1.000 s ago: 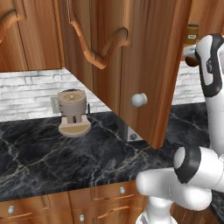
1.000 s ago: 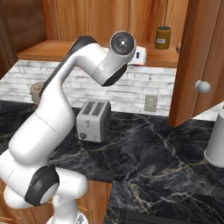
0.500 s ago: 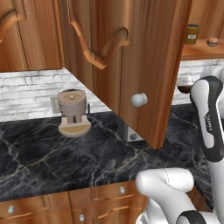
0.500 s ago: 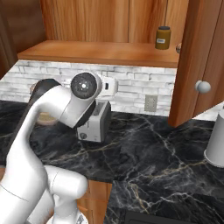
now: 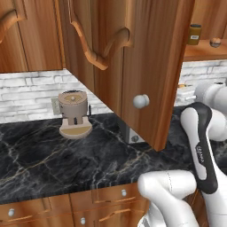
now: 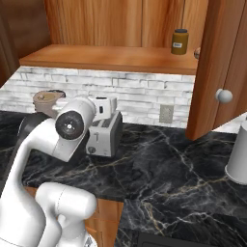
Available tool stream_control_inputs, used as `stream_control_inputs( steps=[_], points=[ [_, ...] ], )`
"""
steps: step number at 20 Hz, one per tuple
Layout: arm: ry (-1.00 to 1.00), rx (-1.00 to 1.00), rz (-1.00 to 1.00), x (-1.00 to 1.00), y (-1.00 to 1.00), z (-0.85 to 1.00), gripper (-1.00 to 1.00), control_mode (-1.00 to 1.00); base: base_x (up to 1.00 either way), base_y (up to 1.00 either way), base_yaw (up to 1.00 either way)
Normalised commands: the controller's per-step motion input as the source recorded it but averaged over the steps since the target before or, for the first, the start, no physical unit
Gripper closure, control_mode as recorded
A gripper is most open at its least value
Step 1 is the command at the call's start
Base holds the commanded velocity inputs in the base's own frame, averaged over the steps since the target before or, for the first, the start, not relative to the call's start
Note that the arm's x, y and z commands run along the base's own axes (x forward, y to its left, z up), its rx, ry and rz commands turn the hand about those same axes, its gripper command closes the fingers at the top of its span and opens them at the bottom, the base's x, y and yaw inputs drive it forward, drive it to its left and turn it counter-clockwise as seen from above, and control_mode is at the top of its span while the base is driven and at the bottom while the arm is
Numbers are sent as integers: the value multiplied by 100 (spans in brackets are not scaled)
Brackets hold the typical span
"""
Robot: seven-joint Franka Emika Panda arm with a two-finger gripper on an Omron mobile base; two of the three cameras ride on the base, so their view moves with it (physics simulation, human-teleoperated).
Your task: Open the cabinet. Pick the orange and tangerine from the cabinet and place them into the bowl. Then close the cabinet.
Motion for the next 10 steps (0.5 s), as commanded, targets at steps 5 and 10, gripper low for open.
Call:
stream_control_inputs(
  steps=[5,10],
  points=[
    [2,0,0,-64,16,-31,100,-100,0,0,0],
    [0,0,0,-19,9,-6,100,-100,0,0,0]
  ],
)
